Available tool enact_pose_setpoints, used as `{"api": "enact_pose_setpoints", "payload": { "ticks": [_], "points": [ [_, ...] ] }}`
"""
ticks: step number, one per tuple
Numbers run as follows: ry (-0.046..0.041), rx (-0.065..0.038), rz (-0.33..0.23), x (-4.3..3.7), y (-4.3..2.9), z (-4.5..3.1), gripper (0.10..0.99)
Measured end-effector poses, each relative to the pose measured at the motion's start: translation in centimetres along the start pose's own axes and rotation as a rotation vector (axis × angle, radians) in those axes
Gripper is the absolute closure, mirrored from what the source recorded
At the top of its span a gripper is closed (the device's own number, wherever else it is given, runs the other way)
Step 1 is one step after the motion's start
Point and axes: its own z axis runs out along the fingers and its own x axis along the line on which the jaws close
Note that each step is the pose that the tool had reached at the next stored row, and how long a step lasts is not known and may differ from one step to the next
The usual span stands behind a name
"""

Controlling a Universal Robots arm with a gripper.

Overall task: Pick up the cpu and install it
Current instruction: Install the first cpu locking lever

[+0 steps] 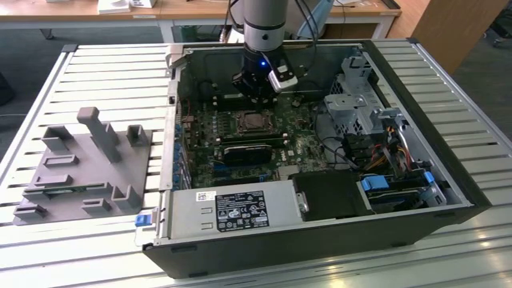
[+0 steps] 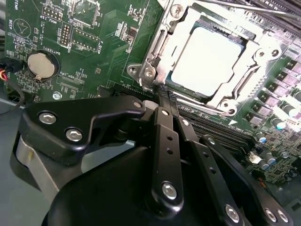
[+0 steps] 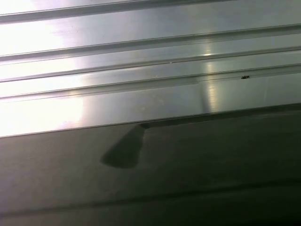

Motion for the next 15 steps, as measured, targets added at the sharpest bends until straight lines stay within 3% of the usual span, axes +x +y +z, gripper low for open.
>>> {"api": "enact_pose_setpoints", "payload": {
  "ticks": [7, 11, 15],
  "points": [
    [0.0003, -0.005, 0.0, -0.04, 0.01, 0.07, 0.98],
    [0.0001, -0.005, 0.0, -0.06, 0.04, -0.67, 0.98],
    [-0.0004, -0.003, 0.0, -0.07, 0.05, -0.91, 0.98]
  ]
}}
